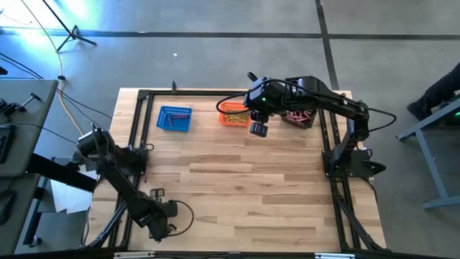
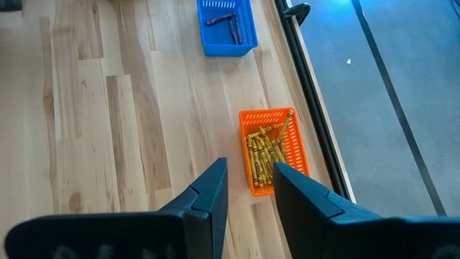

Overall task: Sort crayons
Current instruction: Put the bottom violet crayon into the blue bin

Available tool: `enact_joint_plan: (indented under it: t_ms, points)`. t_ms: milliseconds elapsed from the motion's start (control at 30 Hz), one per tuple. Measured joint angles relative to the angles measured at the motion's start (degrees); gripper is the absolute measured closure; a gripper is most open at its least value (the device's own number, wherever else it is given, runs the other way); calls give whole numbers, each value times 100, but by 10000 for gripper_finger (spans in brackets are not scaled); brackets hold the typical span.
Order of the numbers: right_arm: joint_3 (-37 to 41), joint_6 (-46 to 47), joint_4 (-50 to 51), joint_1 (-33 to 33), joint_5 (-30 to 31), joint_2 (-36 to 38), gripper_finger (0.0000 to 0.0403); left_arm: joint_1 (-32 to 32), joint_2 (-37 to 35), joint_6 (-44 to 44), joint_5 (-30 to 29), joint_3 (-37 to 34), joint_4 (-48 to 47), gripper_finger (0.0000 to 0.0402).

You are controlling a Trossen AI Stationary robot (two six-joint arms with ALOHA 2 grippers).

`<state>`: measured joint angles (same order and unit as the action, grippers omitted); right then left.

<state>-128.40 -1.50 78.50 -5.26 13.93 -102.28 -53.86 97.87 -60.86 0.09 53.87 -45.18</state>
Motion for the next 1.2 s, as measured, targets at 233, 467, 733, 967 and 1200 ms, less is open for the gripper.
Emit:
enact_joint_plan:
  t_ms: [233,467,733,967,1200]
  points:
    - [0,0,0,0,0,0,304,401,-756,992,-959,12,485,401]
    - [0,0,0,0,0,0,304,1087,-1488,2585,-3161,19,965,401]
    - [0,0,0,0,0,0,304,2350,-2182,3097,-6455,26,953,401]
    - [-1,0,0,0,0,0,304,3822,-2486,2930,-7130,28,945,401]
    - [0,0,0,0,0,0,304,5429,-2396,2387,-6377,28,892,401]
